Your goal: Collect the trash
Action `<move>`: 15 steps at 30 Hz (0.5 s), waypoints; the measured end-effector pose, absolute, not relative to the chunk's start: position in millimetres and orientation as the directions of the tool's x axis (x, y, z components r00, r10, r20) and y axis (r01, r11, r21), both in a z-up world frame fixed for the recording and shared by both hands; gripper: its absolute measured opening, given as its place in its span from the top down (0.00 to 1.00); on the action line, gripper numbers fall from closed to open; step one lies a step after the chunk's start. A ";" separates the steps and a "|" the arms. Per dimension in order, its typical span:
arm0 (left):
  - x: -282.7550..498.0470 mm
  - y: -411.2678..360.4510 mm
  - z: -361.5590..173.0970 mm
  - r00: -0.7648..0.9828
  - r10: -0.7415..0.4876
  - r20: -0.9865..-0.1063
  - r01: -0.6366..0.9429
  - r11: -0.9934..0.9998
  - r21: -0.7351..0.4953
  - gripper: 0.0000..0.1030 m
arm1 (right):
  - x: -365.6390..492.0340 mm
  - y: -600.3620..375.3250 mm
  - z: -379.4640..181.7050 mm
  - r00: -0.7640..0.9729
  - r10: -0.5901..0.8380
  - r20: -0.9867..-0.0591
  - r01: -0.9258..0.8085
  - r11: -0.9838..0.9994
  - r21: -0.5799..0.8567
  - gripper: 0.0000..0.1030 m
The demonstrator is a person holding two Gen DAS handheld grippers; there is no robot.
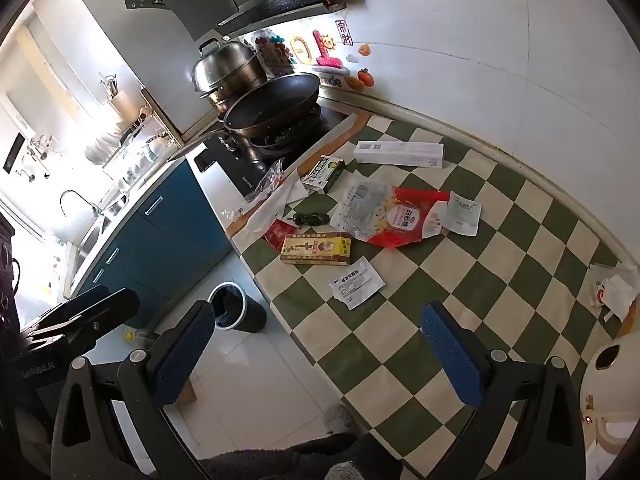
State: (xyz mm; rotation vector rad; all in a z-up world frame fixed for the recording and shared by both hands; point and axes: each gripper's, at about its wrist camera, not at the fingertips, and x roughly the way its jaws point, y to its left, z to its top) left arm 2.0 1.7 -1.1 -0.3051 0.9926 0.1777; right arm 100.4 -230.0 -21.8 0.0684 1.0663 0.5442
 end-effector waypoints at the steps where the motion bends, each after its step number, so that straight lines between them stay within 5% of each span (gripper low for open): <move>1: -0.1 0.6 -0.2 0.554 0.012 -0.833 -0.280 0.944 -0.172 0.00 | 100.9 -230.2 -21.8 0.366 0.457 -0.811 -0.390 0.866 0.312 0.00; 15: 2.8 -3.6 3.0 0.552 0.000 -0.834 -0.283 0.941 -0.187 0.00 | 109.2 -229.6 -17.8 0.357 0.468 -0.808 -0.394 0.860 0.324 0.00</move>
